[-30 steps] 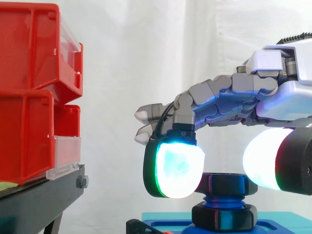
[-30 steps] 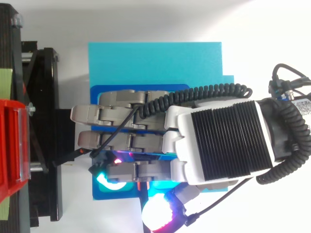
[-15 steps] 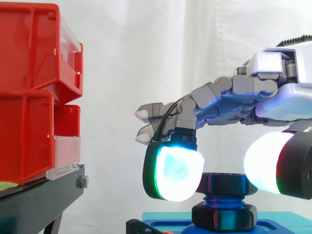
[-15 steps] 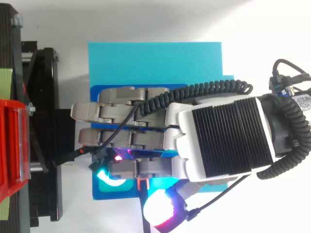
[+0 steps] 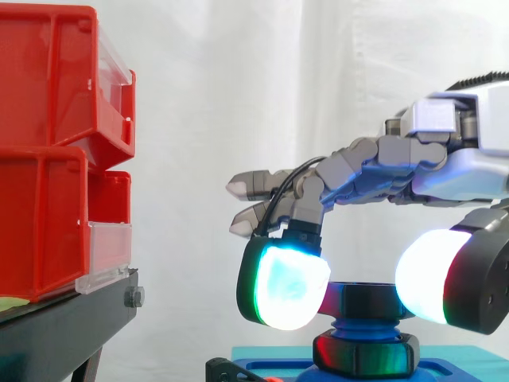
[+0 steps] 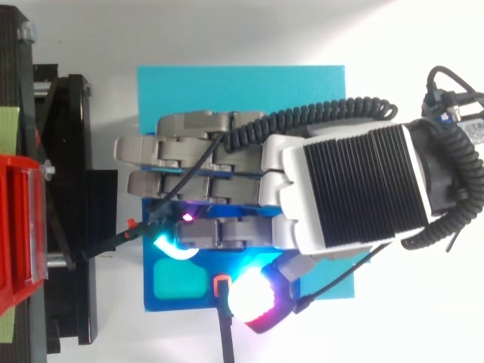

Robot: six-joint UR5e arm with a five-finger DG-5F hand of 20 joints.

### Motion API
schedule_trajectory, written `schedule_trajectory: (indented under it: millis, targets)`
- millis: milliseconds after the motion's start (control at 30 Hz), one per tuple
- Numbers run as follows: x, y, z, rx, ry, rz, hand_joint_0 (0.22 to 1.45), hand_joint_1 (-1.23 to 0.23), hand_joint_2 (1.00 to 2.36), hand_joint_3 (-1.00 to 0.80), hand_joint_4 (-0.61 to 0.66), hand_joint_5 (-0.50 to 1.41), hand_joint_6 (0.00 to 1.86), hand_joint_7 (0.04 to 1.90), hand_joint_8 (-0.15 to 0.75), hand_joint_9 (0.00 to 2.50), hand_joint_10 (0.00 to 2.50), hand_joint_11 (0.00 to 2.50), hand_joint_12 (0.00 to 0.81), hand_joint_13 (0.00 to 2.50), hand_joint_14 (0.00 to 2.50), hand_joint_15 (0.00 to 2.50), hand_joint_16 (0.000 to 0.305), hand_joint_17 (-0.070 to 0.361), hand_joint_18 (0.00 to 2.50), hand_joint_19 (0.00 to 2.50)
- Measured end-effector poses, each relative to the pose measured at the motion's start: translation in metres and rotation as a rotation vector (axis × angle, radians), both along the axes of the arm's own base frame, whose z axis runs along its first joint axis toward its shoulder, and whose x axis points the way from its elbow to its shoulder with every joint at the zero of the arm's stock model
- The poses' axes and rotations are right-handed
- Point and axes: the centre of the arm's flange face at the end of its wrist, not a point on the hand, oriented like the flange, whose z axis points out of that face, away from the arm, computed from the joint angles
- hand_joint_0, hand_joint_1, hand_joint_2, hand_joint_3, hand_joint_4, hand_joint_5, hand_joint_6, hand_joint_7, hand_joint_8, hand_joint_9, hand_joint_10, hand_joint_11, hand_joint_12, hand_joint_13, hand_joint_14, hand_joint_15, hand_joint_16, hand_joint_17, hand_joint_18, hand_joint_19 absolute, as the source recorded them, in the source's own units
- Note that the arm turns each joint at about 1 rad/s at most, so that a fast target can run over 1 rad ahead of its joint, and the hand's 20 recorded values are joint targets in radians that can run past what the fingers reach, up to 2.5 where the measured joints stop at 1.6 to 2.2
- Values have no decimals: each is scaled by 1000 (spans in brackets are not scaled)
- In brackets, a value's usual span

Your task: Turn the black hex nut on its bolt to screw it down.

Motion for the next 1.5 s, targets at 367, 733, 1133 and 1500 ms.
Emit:
schedule_trajectory:
  millis: [367, 733, 1133, 1500]
  targets:
    - [0, -31, -6, -8, -33, 21, 506, -379, 1000, -500, 330, -131, 679, 774, 300, 344, 1, 73, 340, 103, 0, 38, 53, 120, 0, 415]
    - [-7, -70, -4, -15, -50, 35, 420, -48, 1000, -500, 384, -116, 588, 917, 349, 328, 2, 91, 394, 82, 0, 59, 63, 142, 0, 456]
    - [3, -60, 17, 5, -66, 64, 465, -209, 1000, -500, 300, -138, 502, 940, 303, 282, 0, 27, 357, 39, 0, 57, 56, 126, 0, 455]
    - [17, -2, 3, 25, -51, 81, 485, -224, 1000, -500, 309, -129, 502, 949, 300, 286, 0, 34, 349, 30, 0, 47, 54, 123, 0, 449]
